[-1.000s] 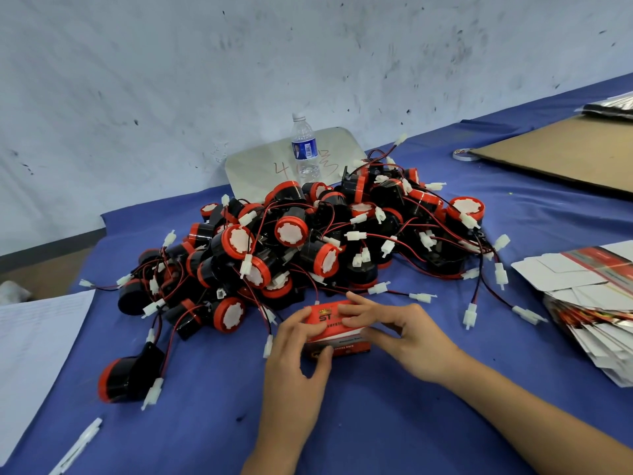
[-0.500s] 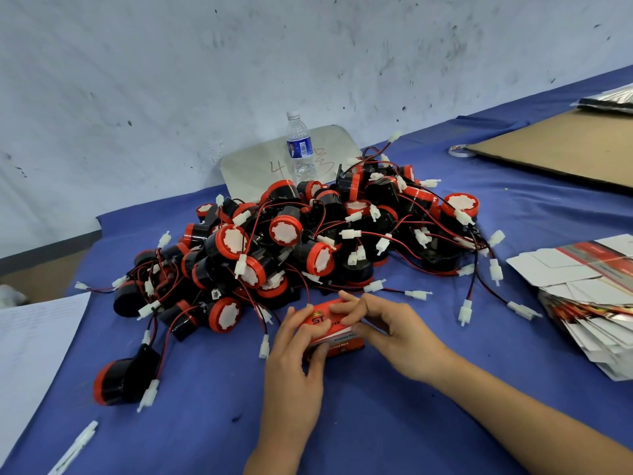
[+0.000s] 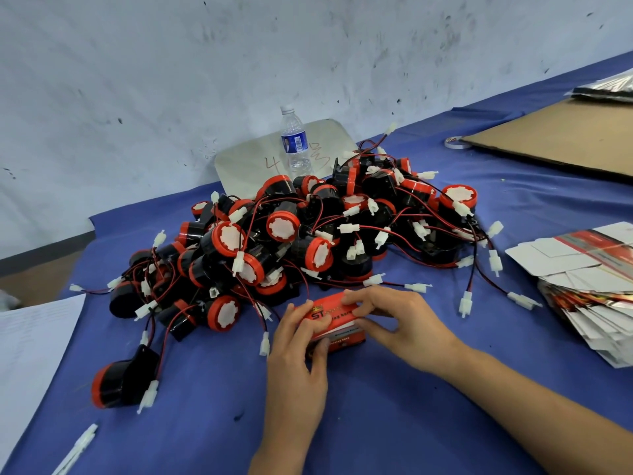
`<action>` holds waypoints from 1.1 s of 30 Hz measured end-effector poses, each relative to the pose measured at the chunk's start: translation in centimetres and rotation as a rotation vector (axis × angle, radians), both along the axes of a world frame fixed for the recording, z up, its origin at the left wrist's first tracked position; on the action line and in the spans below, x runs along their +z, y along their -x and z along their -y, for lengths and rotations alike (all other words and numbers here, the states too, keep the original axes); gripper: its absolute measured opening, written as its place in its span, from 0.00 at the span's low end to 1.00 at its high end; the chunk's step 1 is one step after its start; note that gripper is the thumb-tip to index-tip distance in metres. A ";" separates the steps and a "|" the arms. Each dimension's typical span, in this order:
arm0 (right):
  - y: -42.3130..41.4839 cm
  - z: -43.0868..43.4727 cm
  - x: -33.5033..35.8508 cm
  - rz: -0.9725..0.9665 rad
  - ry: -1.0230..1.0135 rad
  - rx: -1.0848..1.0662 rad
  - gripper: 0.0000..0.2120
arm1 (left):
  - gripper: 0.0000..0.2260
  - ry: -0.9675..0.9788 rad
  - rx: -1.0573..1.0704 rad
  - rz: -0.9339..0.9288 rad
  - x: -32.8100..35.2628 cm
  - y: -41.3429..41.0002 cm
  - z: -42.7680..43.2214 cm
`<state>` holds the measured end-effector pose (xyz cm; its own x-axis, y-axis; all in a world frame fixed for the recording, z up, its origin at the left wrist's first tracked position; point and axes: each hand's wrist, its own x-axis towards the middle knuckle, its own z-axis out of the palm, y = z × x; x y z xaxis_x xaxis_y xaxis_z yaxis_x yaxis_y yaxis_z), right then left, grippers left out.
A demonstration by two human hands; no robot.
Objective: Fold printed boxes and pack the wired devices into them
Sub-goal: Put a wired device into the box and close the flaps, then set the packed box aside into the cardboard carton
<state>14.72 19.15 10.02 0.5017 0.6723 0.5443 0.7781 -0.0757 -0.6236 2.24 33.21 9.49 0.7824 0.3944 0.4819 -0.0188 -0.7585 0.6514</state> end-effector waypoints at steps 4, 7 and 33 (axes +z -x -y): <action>0.2 -0.1 0.3 0.136 0.038 0.005 0.12 | 0.24 -0.051 -0.042 -0.060 0.0 0.0 0.1; 0.2 -0.1 0.4 0.148 0.033 0.022 0.09 | 0.26 -0.052 -0.026 -0.071 0.1 -0.1 0.0; 1.1 0.3 0.3 -0.185 -0.084 -0.046 0.18 | 0.23 0.337 -0.192 -0.092 0.7 0.3 0.9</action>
